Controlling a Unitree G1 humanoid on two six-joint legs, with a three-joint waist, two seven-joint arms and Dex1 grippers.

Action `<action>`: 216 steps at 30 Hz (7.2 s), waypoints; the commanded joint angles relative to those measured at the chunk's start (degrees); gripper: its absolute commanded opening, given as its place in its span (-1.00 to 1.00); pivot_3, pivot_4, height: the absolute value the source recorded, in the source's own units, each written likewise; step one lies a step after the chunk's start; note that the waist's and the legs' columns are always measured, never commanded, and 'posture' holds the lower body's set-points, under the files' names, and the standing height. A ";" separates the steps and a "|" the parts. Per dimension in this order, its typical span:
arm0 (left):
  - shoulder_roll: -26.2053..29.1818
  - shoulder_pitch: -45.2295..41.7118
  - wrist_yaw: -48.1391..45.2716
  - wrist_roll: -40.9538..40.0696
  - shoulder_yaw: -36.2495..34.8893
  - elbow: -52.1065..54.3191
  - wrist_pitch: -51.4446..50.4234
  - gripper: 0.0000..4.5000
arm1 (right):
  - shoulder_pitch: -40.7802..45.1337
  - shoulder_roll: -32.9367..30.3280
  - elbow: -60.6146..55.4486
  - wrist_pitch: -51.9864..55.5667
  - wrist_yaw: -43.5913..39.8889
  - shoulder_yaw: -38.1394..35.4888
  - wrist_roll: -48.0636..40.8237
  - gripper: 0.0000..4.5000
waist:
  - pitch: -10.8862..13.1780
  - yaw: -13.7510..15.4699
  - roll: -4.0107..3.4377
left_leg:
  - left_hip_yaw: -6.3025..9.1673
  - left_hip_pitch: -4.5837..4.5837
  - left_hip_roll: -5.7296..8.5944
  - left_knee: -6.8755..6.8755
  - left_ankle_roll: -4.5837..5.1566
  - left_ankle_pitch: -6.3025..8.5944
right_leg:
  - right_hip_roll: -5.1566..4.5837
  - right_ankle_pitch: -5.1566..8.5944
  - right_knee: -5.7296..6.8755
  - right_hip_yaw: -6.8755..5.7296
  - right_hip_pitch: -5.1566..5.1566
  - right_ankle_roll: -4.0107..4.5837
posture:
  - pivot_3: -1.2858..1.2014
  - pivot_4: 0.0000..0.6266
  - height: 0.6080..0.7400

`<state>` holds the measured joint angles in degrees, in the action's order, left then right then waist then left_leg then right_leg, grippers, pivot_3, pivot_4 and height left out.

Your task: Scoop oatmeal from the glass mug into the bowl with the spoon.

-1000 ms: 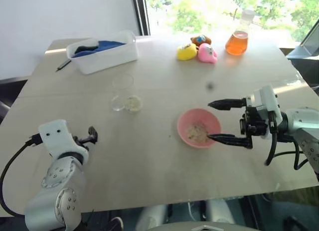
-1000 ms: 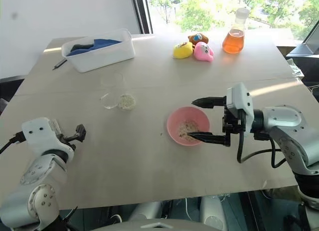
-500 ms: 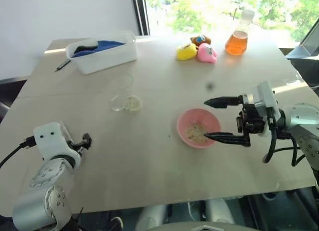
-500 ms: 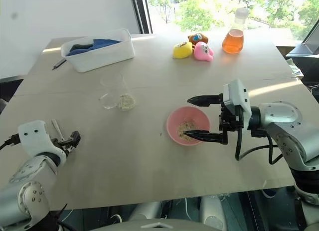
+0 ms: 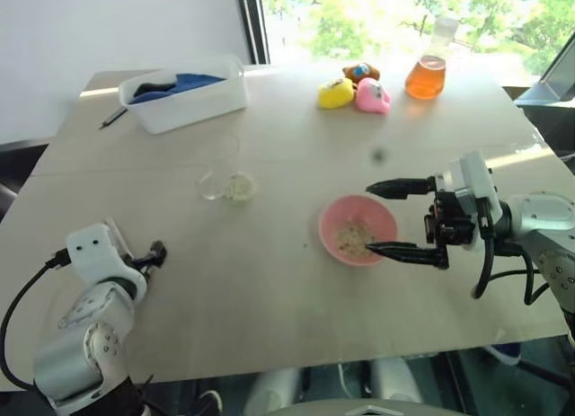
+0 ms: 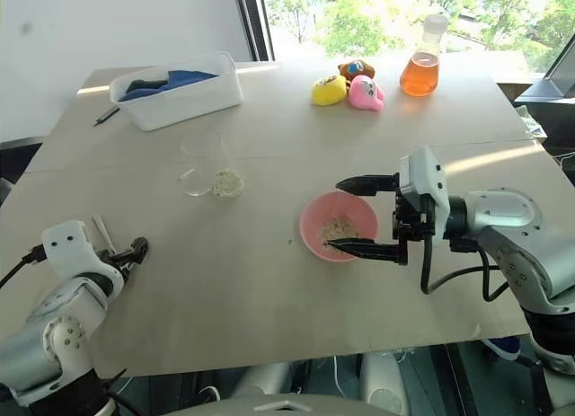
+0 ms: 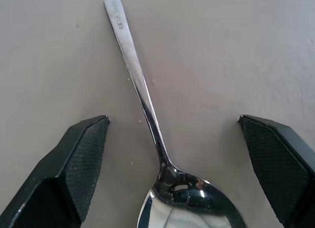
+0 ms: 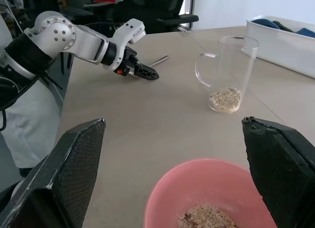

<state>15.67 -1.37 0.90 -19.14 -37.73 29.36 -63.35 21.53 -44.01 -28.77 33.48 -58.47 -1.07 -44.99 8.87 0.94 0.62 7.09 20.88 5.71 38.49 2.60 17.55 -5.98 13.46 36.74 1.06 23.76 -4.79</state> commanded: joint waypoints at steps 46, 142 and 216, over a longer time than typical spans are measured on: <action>-2.64 30.87 -29.81 -0.91 25.66 13.45 48.58 -0.99 | 5.58 7.83 0.01 13.61 14.04 -1.01 -9.79 1.00 | 0.06 -0.06 -0.02 | 0.03 0.16 -0.09 -0.11 0.06 0.04 | -0.13 0.00 -0.25 -0.04 0.02 0.03 | 0.03 -0.52 1.00; 16.37 15.13 -47.69 -10.56 36.92 2.04 49.76 -1.00 | 12.22 28.78 10.17 35.72 38.84 1.96 -25.18 -0.36 | 0.24 -1.77 -0.43 | -0.13 0.21 -0.04 -0.14 0.06 0.01 | 0.07 -0.01 0.03 0.18 0.38 0.03 | 0.03 -0.52 1.00; 8.91 9.15 -28.50 17.87 40.19 -3.25 61.54 -0.96 | 15.85 36.22 11.36 33.55 57.40 -2.93 -30.37 -1.00 | 0.23 -1.79 -0.45 | -0.16 0.33 0.00 -0.12 0.03 -0.01 | 0.08 -0.01 0.11 0.21 0.53 0.03 | 0.03 -0.52 1.00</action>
<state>24.31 8.02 -27.31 -1.01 2.77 26.24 -2.03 35.53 -8.26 -15.22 68.09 -0.41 -3.27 -72.55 9.10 -0.85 0.17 6.93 21.22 5.71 38.37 2.62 17.53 -5.91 13.45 36.85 1.27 24.30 -4.77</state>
